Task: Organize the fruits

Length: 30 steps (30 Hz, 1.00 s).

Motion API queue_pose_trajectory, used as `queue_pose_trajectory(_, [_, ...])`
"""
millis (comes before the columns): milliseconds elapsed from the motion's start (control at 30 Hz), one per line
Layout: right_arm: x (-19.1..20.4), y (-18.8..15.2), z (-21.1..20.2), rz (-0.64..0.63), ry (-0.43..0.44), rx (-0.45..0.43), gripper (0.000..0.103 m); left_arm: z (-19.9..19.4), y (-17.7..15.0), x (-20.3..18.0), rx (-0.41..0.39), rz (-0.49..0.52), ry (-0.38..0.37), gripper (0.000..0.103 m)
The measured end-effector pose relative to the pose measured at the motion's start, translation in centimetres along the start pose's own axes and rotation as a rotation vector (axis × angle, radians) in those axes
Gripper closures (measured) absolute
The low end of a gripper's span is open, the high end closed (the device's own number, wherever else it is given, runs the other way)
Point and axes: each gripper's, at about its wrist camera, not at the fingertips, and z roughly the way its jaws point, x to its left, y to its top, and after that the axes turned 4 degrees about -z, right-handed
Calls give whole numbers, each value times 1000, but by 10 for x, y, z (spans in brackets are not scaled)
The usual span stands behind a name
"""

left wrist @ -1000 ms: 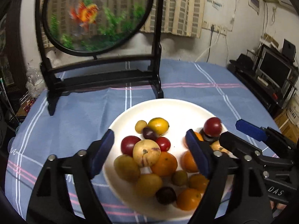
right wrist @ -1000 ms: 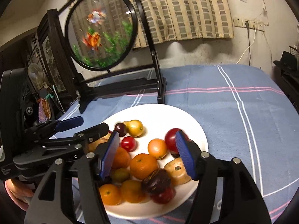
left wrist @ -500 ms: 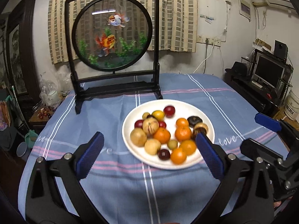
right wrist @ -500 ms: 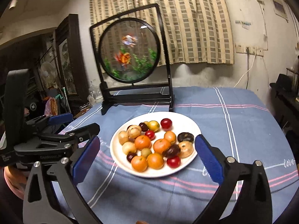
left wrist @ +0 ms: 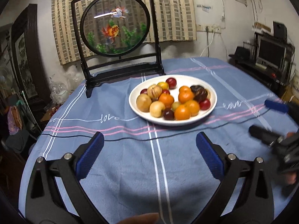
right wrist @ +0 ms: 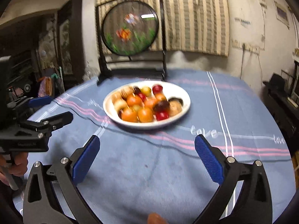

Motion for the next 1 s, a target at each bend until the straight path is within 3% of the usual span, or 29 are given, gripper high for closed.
queue_pose_trajectory(167, [4, -6, -8, -11, -10, 8, 1, 6, -7, -4, 29, 35, -13, 2])
queue_pose_trajectory(367, [4, -14, -10, -14, -21, 30, 1, 1, -11, -1, 45, 7, -59, 2])
queue_pose_trajectory(1000, [0, -19, -4, 5, -46, 80, 1, 4, -11, 10, 61, -51, -49, 2])
